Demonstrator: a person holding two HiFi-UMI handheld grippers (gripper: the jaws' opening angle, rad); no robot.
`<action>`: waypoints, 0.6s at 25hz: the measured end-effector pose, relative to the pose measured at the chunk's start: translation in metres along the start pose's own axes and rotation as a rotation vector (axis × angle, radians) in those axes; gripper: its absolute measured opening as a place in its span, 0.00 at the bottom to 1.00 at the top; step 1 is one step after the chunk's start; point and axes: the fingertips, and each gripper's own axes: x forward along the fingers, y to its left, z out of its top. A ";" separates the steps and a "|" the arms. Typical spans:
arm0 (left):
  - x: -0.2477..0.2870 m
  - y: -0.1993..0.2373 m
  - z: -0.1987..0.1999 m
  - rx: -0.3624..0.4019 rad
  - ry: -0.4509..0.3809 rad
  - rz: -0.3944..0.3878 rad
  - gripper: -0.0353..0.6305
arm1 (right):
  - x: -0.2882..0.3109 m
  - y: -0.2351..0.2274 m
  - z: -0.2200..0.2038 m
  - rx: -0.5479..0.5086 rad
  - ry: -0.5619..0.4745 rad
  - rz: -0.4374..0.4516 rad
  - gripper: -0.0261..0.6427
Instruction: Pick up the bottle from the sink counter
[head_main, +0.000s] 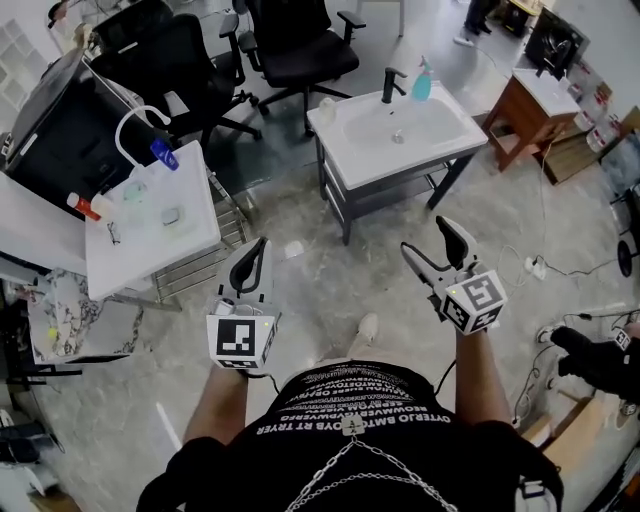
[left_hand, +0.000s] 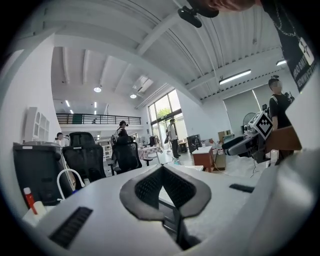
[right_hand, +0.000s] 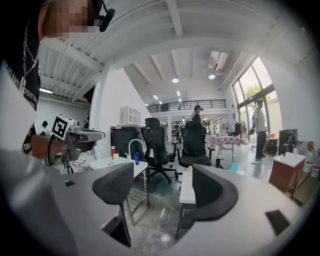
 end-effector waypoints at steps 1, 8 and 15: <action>0.014 -0.004 0.004 0.002 -0.008 -0.009 0.06 | 0.004 -0.012 0.002 -0.005 -0.001 0.001 0.55; 0.108 -0.033 0.027 0.021 -0.028 -0.038 0.06 | 0.025 -0.095 0.008 -0.004 -0.006 0.003 0.55; 0.162 -0.048 0.034 0.003 -0.013 -0.004 0.06 | 0.046 -0.136 -0.002 0.004 0.020 0.081 0.55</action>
